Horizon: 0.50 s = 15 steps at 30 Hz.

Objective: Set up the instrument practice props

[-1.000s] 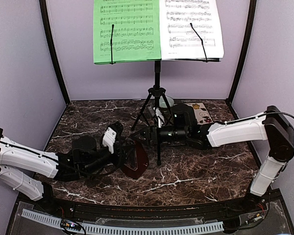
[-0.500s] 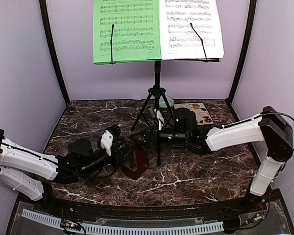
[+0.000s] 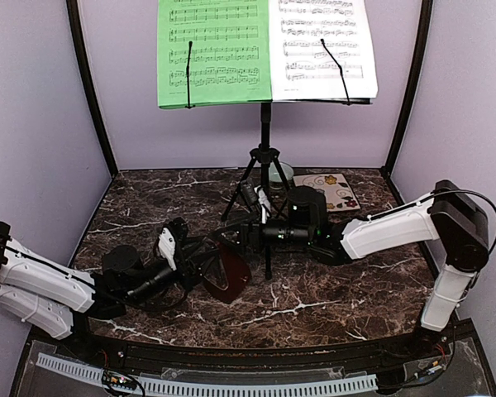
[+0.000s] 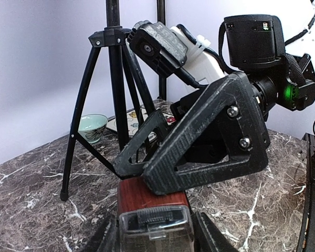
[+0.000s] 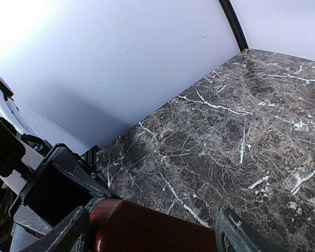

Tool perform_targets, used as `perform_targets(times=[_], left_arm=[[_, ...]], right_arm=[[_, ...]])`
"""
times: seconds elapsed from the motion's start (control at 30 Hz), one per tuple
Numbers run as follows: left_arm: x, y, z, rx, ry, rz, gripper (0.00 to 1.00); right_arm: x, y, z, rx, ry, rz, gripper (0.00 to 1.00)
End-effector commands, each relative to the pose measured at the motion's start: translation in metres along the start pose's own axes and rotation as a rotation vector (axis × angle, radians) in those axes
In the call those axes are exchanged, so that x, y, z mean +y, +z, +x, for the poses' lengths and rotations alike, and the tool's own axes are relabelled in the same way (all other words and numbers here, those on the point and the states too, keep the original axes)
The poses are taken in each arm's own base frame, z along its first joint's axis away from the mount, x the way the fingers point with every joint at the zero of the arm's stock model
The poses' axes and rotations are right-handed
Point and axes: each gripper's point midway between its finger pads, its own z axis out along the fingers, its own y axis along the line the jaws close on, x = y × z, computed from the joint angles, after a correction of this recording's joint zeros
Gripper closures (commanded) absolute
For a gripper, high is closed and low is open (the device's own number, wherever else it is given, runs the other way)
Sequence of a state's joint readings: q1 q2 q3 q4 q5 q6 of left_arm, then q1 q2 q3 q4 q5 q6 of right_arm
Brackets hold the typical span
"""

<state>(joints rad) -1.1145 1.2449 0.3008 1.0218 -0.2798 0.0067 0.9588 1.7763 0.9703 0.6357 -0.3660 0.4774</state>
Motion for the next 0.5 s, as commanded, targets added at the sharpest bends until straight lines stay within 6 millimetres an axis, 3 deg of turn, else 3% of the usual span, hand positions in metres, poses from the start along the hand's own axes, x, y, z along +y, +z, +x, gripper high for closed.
perform_targets(times=[0.0, 0.13, 0.47], left_arm=[[-0.006, -0.006, -0.004, -0.043, -0.058, 0.035, 0.81], [-0.008, -0.005, -0.003, -0.052, -0.050, 0.049, 0.80], [-0.011, -0.005, 0.007, -0.012, 0.233, 0.049, 0.80]], right_arm=[[-0.105, -0.030, 0.123, 0.353, 0.094, 0.381, 0.19], [-0.106, -0.032, 0.125, 0.359, 0.090, 0.388, 0.19], [-0.108, -0.035, 0.127, 0.359, 0.094, 0.403, 0.19]])
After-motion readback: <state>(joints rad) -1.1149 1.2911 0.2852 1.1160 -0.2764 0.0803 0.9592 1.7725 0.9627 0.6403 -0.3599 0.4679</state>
